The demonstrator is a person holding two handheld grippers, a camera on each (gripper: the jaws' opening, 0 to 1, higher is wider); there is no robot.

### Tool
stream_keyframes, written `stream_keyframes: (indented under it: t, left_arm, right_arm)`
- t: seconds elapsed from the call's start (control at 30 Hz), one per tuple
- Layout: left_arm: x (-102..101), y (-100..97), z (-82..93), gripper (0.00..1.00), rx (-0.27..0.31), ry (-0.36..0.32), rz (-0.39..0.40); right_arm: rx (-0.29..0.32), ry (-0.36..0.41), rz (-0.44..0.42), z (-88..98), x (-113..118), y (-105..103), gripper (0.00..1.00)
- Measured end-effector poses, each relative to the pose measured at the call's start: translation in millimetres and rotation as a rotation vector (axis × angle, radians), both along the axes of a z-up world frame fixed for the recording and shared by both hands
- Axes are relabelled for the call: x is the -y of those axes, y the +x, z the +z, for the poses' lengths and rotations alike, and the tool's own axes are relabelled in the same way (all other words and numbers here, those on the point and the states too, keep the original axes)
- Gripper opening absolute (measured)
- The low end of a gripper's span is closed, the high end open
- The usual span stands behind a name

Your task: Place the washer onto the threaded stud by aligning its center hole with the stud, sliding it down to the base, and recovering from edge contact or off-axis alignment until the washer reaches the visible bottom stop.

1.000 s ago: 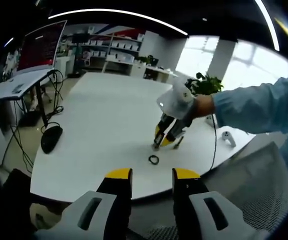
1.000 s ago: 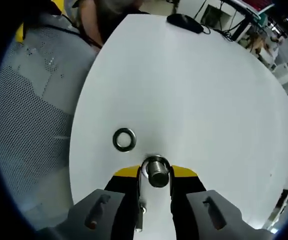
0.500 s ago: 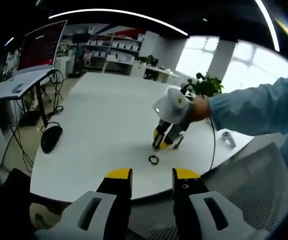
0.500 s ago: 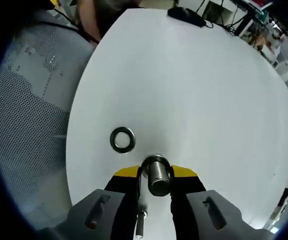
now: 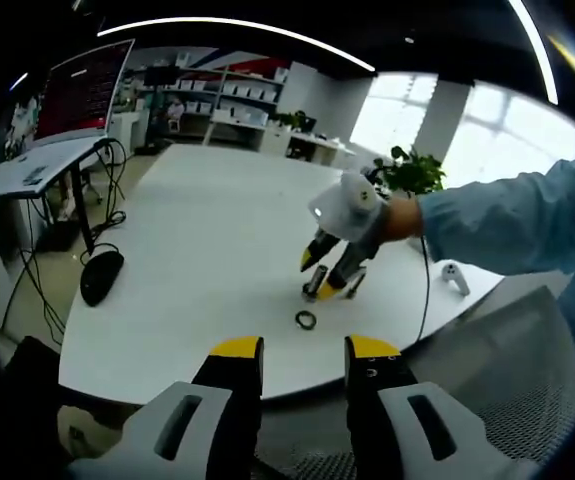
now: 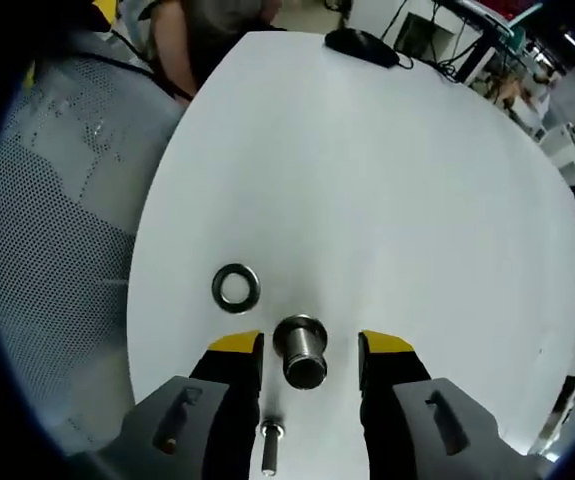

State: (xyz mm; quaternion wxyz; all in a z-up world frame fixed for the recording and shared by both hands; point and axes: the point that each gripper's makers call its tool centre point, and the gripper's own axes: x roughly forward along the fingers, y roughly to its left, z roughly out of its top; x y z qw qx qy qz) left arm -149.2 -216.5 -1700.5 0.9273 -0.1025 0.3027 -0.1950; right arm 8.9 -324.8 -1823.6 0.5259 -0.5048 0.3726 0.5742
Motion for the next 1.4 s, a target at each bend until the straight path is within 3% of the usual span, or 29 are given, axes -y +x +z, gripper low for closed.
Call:
stream_keyframes:
  t: [0.27, 0.5, 0.67, 0.87, 1.0, 1.4]
  left_arm:
    - [0, 0.3, -0.2, 0.3, 0.0, 0.0, -0.001]
    - [0, 0.1, 0.1, 0.31, 0.001, -0.001, 0.001]
    - [-1, 0.7, 0.1, 0.34, 0.001, -0.004, 0.013]
    - [-1, 0.4, 0.0, 0.34, 0.001, -0.003, 0.008]
    - [0, 0.0, 0.2, 0.34, 0.002, -0.001, 0.008]
    - [-1, 0.1, -0.2, 0.34, 0.002, -0.001, 0.006]
  right_arm:
    - [0.011, 0.153, -0.03, 30.3, -10, -6, 0.4]
    - [0.025, 0.226, 0.026, 53.8, -11, -19, 0.39]
    - [-0.019, 0.256, 0.111, 64.1, -15, -41, 0.38]
    - [-0.013, 0.21, 0.216, 63.5, -15, -58, 0.37]
    - [-0.061, 0.154, 0.306, 56.8, -14, -74, 0.37]
    - [-0.017, -0.026, 0.468, 22.9, -18, -79, 0.37]
